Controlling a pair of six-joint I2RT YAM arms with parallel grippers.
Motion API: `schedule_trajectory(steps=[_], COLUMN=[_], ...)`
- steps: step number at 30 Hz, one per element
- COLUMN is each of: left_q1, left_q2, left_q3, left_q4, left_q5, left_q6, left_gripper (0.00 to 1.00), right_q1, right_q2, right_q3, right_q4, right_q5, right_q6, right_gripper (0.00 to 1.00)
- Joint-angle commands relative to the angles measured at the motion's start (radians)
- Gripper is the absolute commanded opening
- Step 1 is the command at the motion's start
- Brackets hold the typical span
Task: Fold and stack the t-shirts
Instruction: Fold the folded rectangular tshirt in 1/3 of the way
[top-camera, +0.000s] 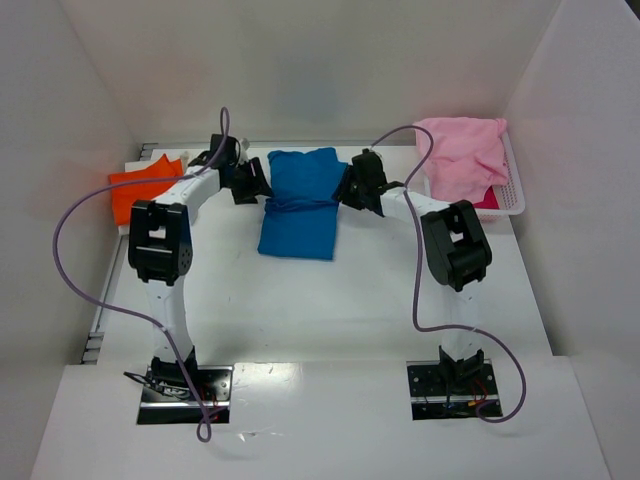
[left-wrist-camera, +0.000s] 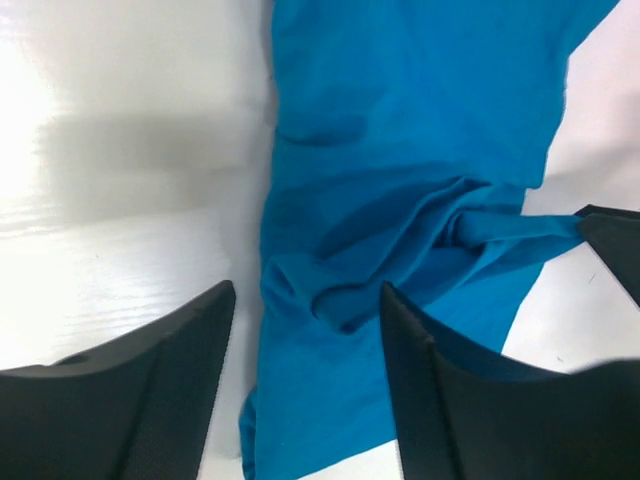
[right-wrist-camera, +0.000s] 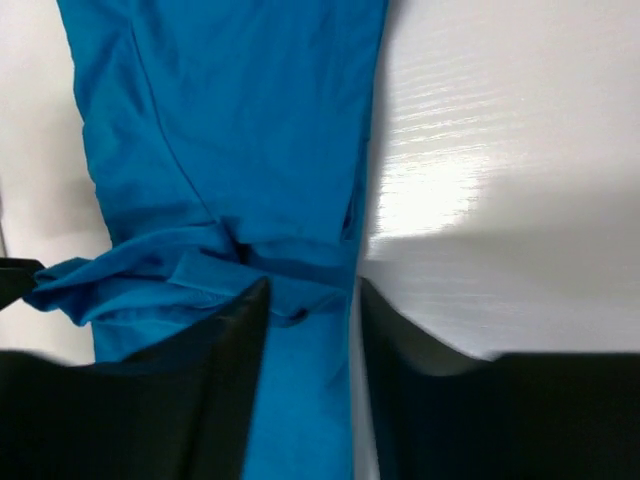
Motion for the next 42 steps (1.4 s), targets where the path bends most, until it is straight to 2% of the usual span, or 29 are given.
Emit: schedule_trajectory(steps=[1,3,5,8,9,10,11,13,14,15,16,18,20,32,42], left_q1=[0.009,0.009,0.018,0.018,0.018,0.018,0.018,0.018,0.017,0.007,0.006,-0.006,-0.025,-0.025,-0.025], left_q2=[-0.039,-0.079,-0.14,-0.229,-0.249,-0.28,-0.289,-0.29,-0.29,-0.287,-0.261,-0.236,-0.2,0.01,0.101], left_q3=[0.047,0.02,-0.023,-0.08,-0.123,-0.146,-0.165,-0.198,-0.199,-0.208,-0.208,-0.198,-0.198,-0.046,0.035], left_q4=[0.017,0.017,0.017,0.042,0.068,0.083,0.098,0.127,0.139,0.149,0.149,0.149,0.151,0.166,0.157], left_q5=[0.019,-0.016,-0.027,-0.035,-0.02,-0.005,0.007,0.057,0.072,0.072,0.072,0.071,0.054,0.005,-0.04], left_q6=[0.043,0.053,0.061,0.061,0.061,0.06,0.051,0.041,0.041,0.041,0.041,0.041,0.029,0.029,0.038], left_gripper=[0.69,0.77,0.82,0.85,0.85,0.85,0.85,0.75,0.67,0.56,0.36,0.19,0.1,0.13,0.35], right_q1=[-0.005,-0.005,-0.005,-0.005,-0.005,-0.005,-0.005,-0.005,-0.005,-0.005,-0.005,-0.005,-0.005,-0.005,-0.005], right_q2=[-0.057,-0.126,-0.177,-0.246,-0.261,-0.285,-0.295,-0.307,-0.307,-0.307,-0.307,-0.306,-0.277,-0.088,0.02], right_q3=[0.041,0.012,-0.025,-0.061,-0.072,-0.098,-0.111,-0.142,-0.15,-0.151,-0.163,-0.176,-0.187,-0.086,-0.008], right_q4=[0.049,0.066,0.078,0.078,0.08,0.089,0.089,0.098,0.098,0.098,0.098,0.099,0.11,0.118,0.118], right_q5=[0.022,0.033,0.058,0.032,0.023,0.021,0.01,0.0,-0.002,-0.016,-0.026,-0.05,-0.061,-0.103,-0.103], right_q6=[-0.032,-0.032,-0.032,-0.041,-0.041,-0.04,-0.03,-0.018,-0.018,-0.017,-0.007,-0.007,-0.007,-0.044,-0.044], right_gripper=[0.52,0.69,0.72,0.71,0.65,0.51,0.41,0.19,0.14,0.09,0.02,0.0,0.0,0.0,0.0])
